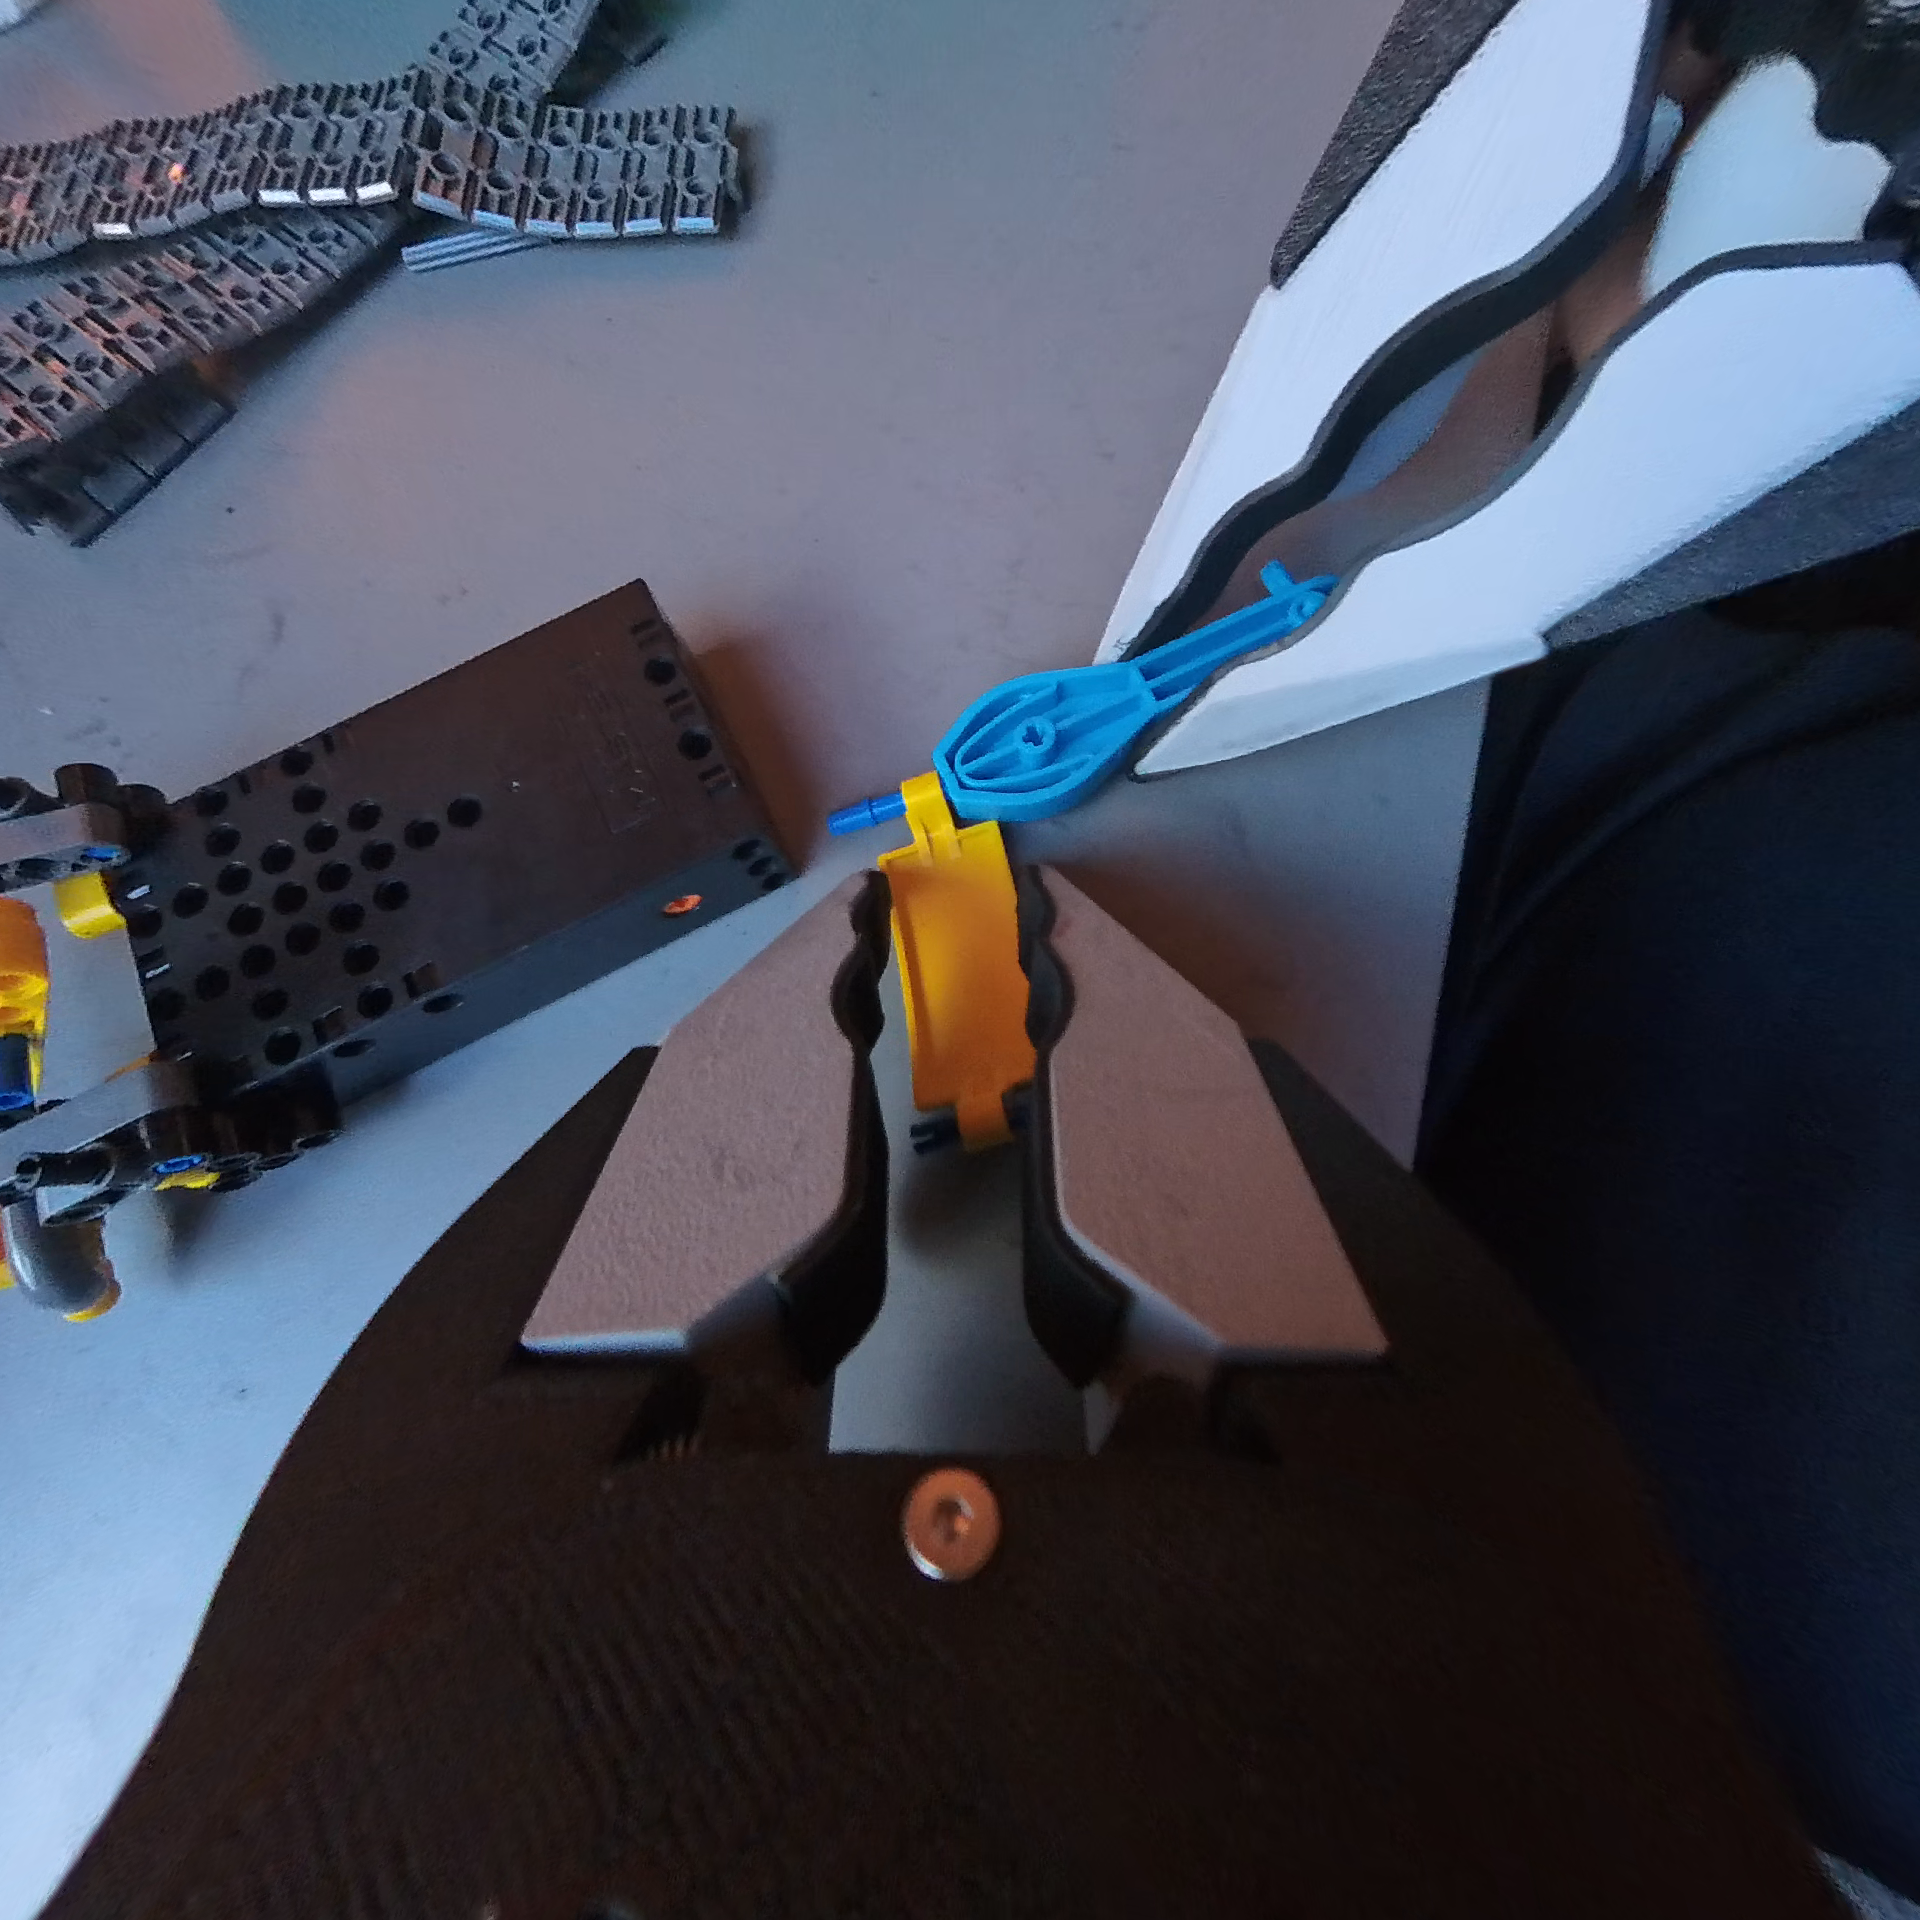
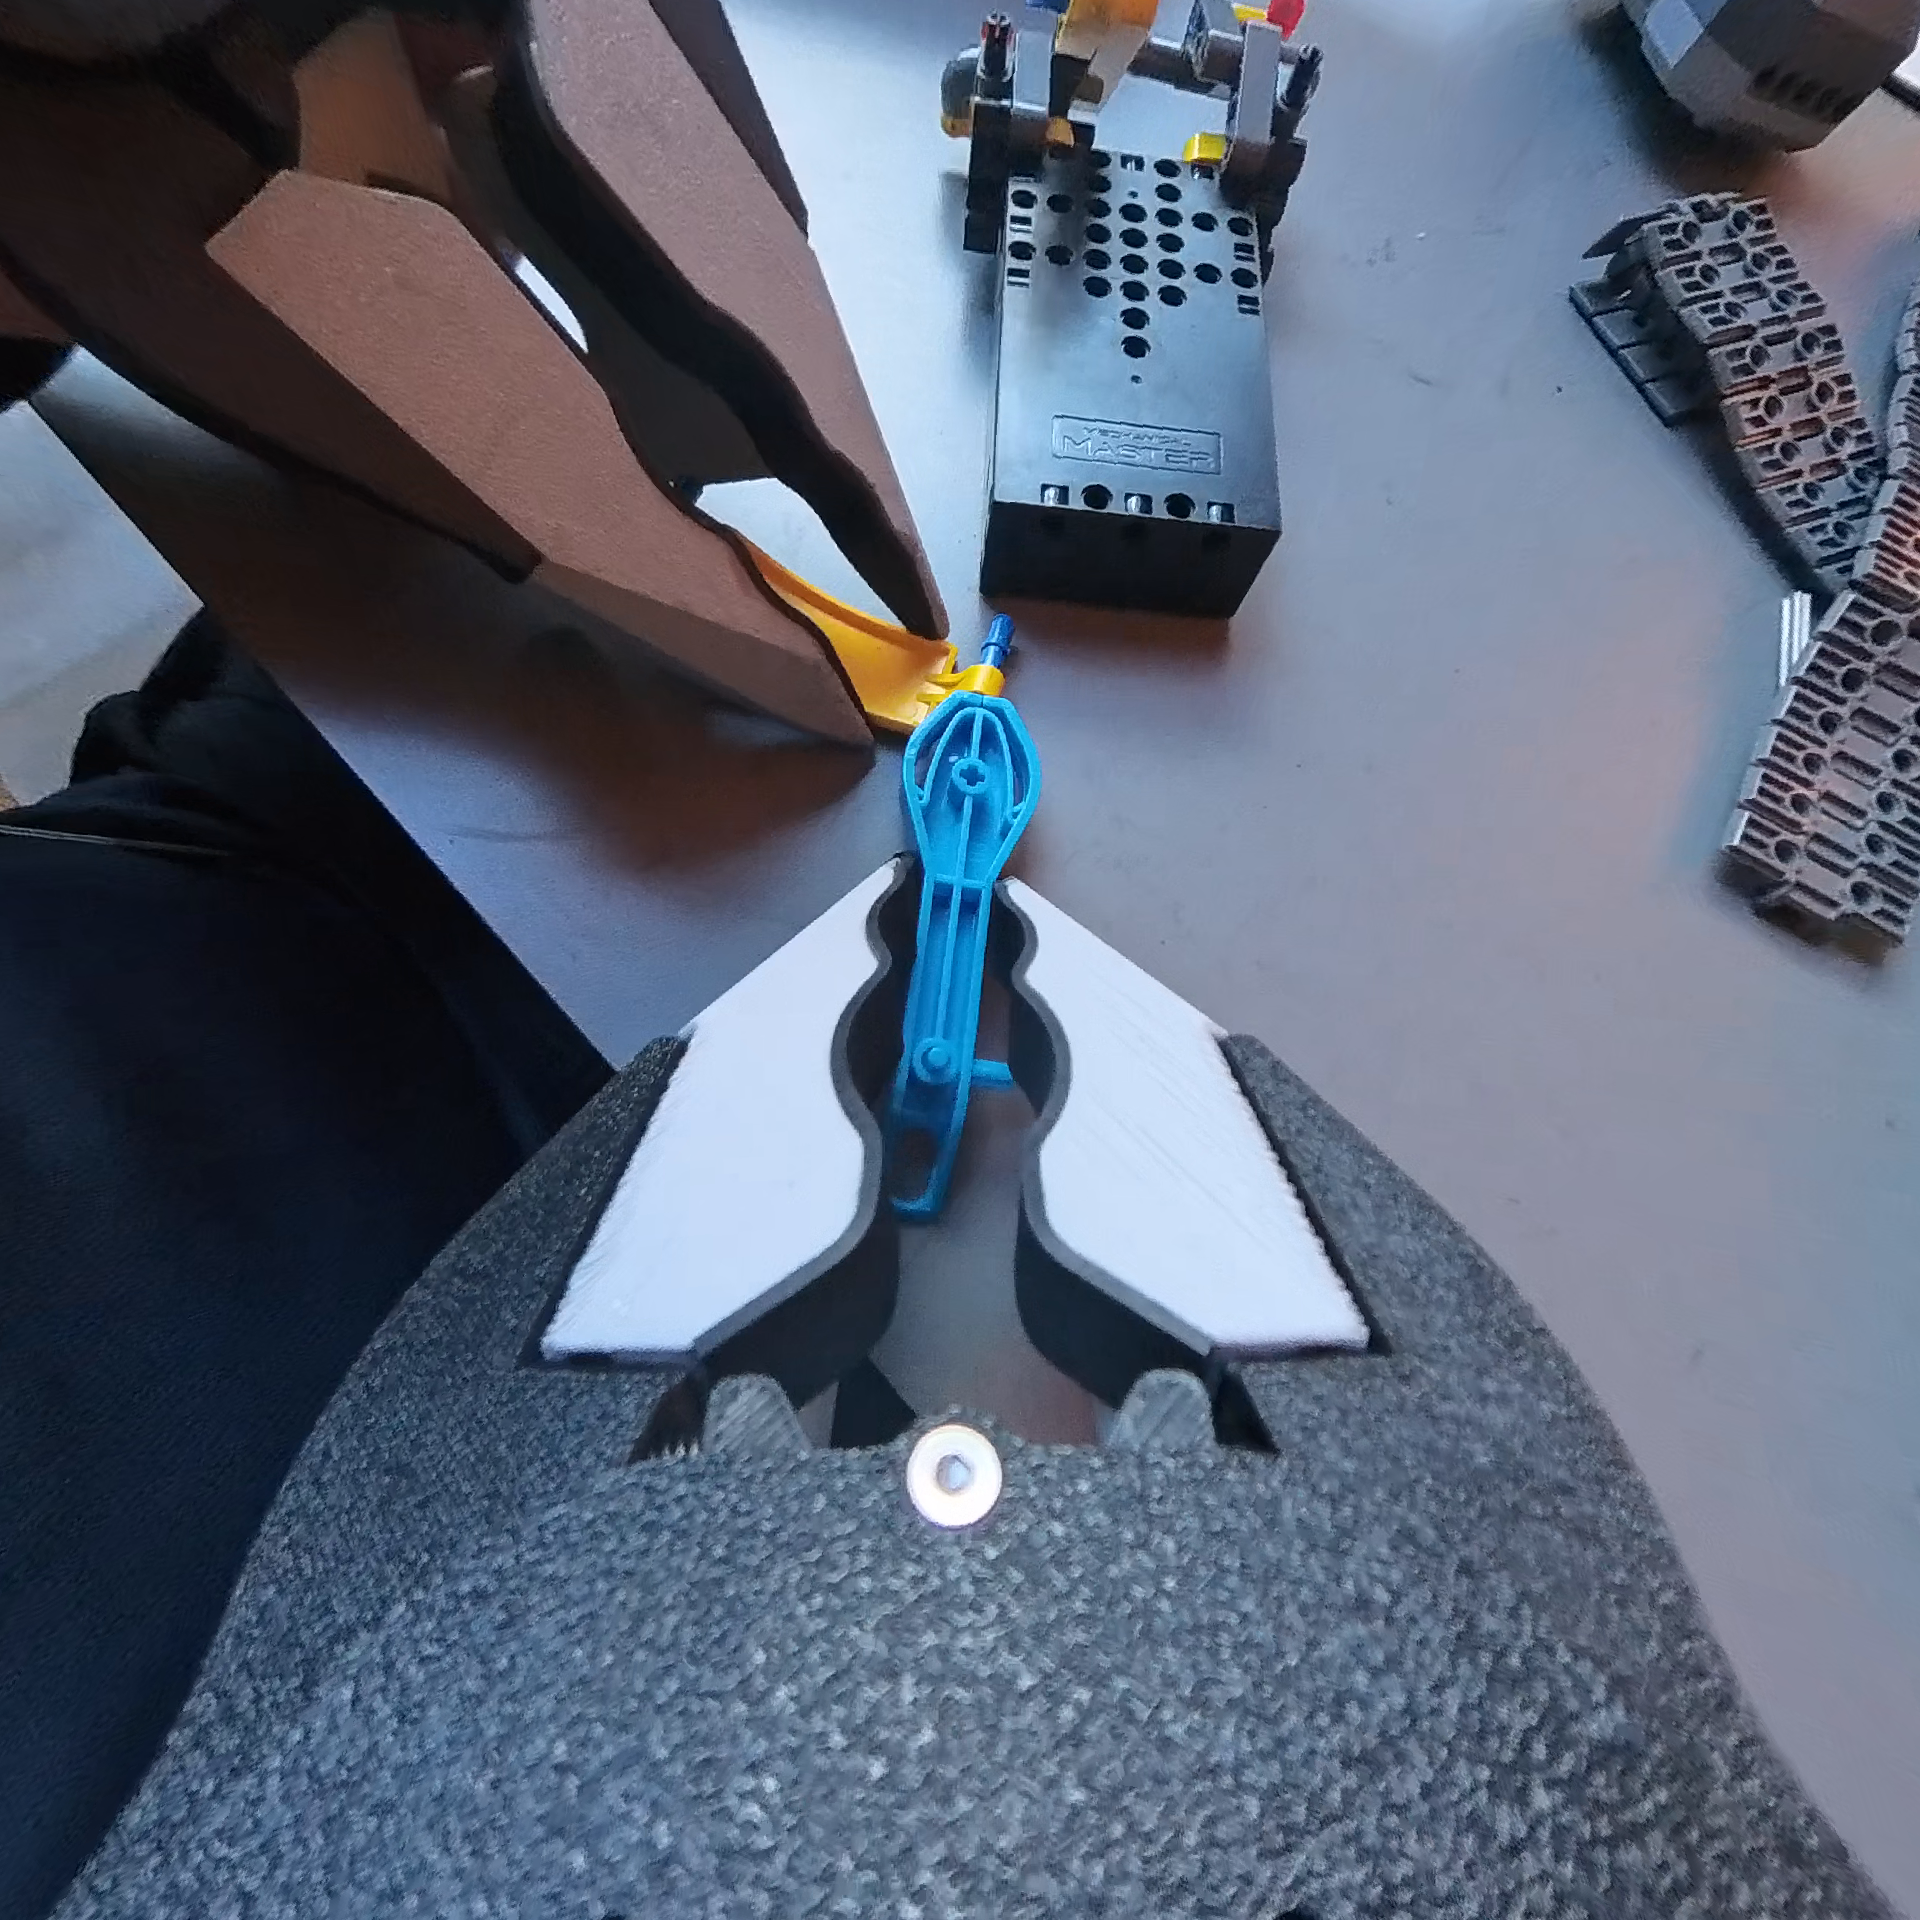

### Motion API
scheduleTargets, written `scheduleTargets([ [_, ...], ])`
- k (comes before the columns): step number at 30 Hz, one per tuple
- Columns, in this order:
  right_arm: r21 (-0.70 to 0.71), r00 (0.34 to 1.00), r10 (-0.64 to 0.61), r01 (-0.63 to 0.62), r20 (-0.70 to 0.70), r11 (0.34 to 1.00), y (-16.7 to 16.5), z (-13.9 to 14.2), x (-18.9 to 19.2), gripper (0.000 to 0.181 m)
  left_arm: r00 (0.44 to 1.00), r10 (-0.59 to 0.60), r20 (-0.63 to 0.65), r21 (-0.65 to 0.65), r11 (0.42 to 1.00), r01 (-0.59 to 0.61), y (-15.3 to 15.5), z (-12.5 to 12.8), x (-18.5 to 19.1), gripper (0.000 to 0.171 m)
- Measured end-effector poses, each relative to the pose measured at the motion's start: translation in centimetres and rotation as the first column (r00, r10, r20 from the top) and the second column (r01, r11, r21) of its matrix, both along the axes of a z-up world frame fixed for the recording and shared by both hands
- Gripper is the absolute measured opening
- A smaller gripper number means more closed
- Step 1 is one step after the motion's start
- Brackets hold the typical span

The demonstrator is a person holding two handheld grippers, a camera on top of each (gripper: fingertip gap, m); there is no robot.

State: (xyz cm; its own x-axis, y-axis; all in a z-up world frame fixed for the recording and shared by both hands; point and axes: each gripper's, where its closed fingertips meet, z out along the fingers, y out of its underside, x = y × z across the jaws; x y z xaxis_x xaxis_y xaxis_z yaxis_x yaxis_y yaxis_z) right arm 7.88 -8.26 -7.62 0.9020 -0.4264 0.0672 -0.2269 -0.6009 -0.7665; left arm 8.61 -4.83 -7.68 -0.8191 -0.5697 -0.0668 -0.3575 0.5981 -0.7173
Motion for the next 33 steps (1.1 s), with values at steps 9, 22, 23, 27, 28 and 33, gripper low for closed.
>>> scheduleTargets([
  [9,0.038,0.998,0.040,-0.038,-0.058,0.999,0.0,0.0,0.2,0.012,1.000,-0.001,0.009,0.004,1.000,0.001,0.1,0.0,0.2,0.023],
  [22,0.049,0.982,0.131,-0.125,-0.136,0.991,-0.2,0.1,-0.8,0.031,0.998,-0.005,0.064,0.030,1.000,0.003,-0.5,0.2,0.3,0.023],
  [23,0.028,0.987,0.115,-0.113,-0.113,0.993,0.0,0.0,-0.6,0.028,0.997,0.005,0.077,0.039,0.999,-0.008,-0.5,0.3,0.4,0.022],
  [27,-0.042,0.996,0.066,-0.069,-0.062,0.997,0.0,-0.1,-0.2,0.020,0.997,0.048,0.062,0.033,0.998,-0.050,-0.5,0.2,0.5,0.023],
  [28,-0.049,0.997,0.060,-0.063,-0.056,0.997,-0.1,-0.1,-0.2,0.013,0.997,0.058,0.050,0.026,0.998,-0.059,-0.5,0.2,0.5,0.023],
  [33,-0.083,0.999,0.052,-0.051,0.012,0.995,-1.3,0.0,-0.4,0.013,0.992,0.120,0.041,0.019,0.993,-0.121,0.5,0.1,1.5,0.023],
])
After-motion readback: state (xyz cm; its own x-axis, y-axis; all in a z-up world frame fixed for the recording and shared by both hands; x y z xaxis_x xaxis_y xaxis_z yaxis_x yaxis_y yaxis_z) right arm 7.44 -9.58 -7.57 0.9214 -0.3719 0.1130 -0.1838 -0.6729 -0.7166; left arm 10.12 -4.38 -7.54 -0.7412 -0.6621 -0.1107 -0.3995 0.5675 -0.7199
